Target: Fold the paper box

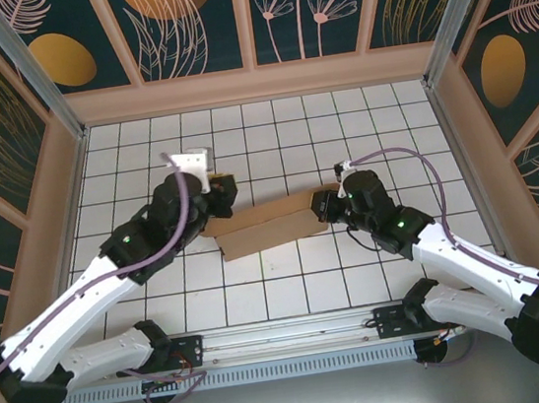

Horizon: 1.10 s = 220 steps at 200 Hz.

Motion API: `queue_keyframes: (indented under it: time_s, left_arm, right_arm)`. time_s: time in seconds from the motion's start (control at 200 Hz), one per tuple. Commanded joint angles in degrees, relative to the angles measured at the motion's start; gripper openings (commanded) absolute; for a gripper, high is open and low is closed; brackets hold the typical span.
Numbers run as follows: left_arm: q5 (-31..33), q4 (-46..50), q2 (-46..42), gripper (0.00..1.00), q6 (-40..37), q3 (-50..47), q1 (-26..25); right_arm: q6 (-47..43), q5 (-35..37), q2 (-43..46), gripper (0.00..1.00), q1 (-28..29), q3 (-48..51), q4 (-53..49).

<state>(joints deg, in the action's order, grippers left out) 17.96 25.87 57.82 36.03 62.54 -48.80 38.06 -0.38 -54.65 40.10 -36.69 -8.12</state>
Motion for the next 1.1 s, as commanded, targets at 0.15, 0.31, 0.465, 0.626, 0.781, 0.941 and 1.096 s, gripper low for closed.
queue_keyframes:
  time_s: [0.15,0.31,0.465,0.626,0.781,0.941,1.096]
  left_arm:
    - [-3.7,13.6,-8.9,0.46,30.7,-9.4,3.2]
    - [-2.5,14.6,-8.9,0.51,31.2,-10.0,4.3]
    - [-5.0,12.6,-7.0,0.56,31.6,-12.1,5.5]
    - [-6.4,10.2,-6.4,0.58,31.2,-14.9,8.5]
    - [-10.5,3.1,-6.8,0.57,31.5,-20.4,11.4]
    - [-15.0,-7.7,-6.8,0.55,33.6,-26.5,11.7]
    - [-16.8,-14.3,-7.2,0.54,34.7,-30.4,11.7]
  right_arm:
    - [-0.4,5.6,0.2,0.15,2.2,1.3,-7.8]
    - [-0.3,5.8,0.3,0.15,2.7,1.9,-7.4]
    - [-0.1,6.3,1.1,0.15,2.8,2.2,-7.5]
    - [0.1,6.2,1.3,0.15,2.9,2.6,-7.1]
    - [0.5,5.6,1.7,0.15,3.1,3.5,-6.8]
    - [0.8,2.7,1.4,0.15,3.4,4.3,-5.1]
    - [1.1,1.6,1.0,0.15,3.4,4.3,-4.4]
